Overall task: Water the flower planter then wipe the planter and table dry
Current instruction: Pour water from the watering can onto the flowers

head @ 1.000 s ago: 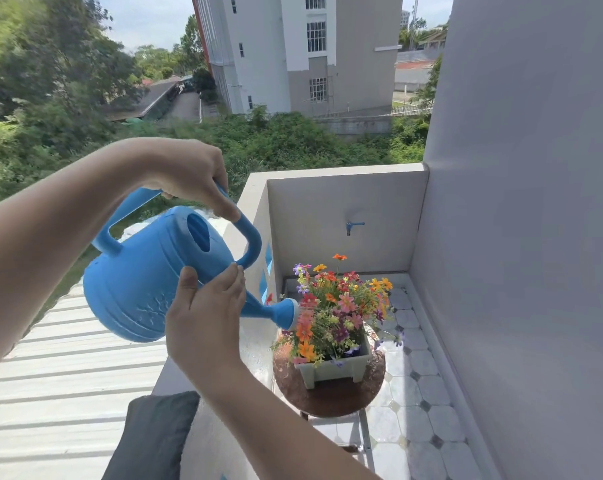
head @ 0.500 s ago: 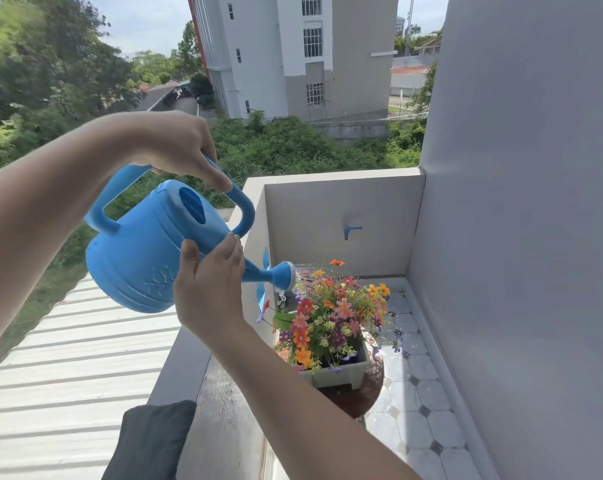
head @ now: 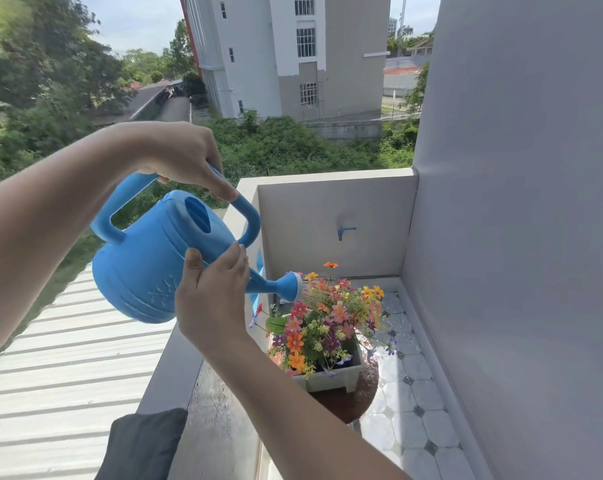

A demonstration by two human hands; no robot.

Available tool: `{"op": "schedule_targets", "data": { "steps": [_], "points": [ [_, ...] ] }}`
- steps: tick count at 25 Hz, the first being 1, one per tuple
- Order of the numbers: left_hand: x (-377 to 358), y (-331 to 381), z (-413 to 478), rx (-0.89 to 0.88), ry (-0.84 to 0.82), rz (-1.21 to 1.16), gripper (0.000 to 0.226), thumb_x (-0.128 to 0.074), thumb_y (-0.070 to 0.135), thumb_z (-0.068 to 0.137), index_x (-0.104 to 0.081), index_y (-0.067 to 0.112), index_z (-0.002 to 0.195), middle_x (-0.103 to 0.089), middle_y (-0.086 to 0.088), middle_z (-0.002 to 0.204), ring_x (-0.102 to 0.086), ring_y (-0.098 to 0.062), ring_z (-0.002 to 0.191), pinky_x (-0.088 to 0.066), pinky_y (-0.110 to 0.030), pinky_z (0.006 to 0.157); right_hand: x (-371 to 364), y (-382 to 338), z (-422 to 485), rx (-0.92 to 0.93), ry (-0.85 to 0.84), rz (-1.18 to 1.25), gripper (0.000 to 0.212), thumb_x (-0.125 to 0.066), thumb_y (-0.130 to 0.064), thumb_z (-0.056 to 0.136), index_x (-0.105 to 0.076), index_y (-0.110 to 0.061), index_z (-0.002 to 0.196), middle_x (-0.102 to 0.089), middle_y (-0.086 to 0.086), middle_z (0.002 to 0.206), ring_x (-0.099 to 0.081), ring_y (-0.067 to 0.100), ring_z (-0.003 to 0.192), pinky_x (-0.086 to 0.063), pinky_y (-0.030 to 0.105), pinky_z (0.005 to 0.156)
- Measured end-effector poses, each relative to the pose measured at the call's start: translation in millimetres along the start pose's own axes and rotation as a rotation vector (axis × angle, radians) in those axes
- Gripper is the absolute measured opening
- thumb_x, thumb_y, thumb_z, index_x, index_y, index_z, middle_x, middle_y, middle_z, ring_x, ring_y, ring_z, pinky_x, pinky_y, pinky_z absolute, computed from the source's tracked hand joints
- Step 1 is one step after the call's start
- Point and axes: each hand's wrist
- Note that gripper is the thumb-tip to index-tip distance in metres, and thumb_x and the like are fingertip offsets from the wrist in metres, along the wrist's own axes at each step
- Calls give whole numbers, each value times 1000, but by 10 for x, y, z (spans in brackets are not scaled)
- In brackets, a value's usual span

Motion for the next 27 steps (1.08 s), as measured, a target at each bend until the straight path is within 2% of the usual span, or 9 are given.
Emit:
{"op": "schedule_targets", "data": {
  "steps": [4, 9, 13, 16, 19, 22, 27],
  "points": [
    [38, -34, -20, 8, 10, 13, 36, -71, 57, 69, -72, 21, 63, -47, -1, 48, -40, -19, 48, -32, -28, 46, -42, -51, 20, 8, -24, 19, 71, -29, -42, 98, 5, -4, 147, 4, 9, 158, 7, 21, 146, -1, 36, 121],
    [10, -136, -80, 71, -72, 40, 47, -72, 56, 70, -73, 9, 69, -40, -1, 46, -32, -18, 41, -27, -25, 40, -134, -97, -95, -47, -106, 54, 72, -28, -43, 98, 7, -2, 146, 8, 10, 158, 8, 21, 145, 3, 33, 118],
    [-89, -68, -98, 51, -150, 10, 36, -73, 55, 70, -74, 20, 61, -40, -1, 47, -33, -18, 44, -27, -23, 38, -132, -58, -242, -100, -134, 84, 73, -26, -44, 98, 11, -3, 146, 12, 8, 158, 11, 20, 145, 4, 33, 119],
    [-161, 29, -69, 15, -157, 1, 35, -72, 56, 70, -73, 22, 60, -40, 2, 45, -34, -17, 43, -27, -23, 39, -74, 13, -290, -118, -104, 69, 73, -26, -44, 98, 11, -4, 146, 13, 7, 158, 11, 20, 145, 4, 31, 117],
    [-176, 98, -44, -16, -113, -9, 36, -71, 58, 69, -73, 24, 59, -40, 5, 42, -36, -18, 46, -29, -26, 44, -1, 64, -242, -93, -42, 27, 73, -27, -44, 98, 10, -5, 147, 12, 7, 158, 12, 20, 145, 3, 32, 118],
    [-129, 39, -69, -9, -36, -80, 35, -70, 57, 71, -73, 23, 62, -43, 1, 47, -37, -20, 46, -30, -27, 44, 52, 82, -129, -31, -12, -64, 72, -27, -42, 98, 7, -2, 146, 9, 11, 158, 11, 22, 145, 2, 35, 120],
    [-227, -210, -231, 80, 64, -221, 32, -71, 54, 72, -75, 22, 68, -41, -2, 46, -35, -19, 46, -28, -27, 46, 34, 148, -36, 54, -83, -172, 70, -28, -42, 98, 4, -3, 147, 6, 12, 158, 9, 23, 145, 1, 36, 119]
  ]
}}
Point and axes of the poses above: each hand's wrist, its own z-axis towards the middle knuckle, its own x-axis out of the back of the hand, y = z × x
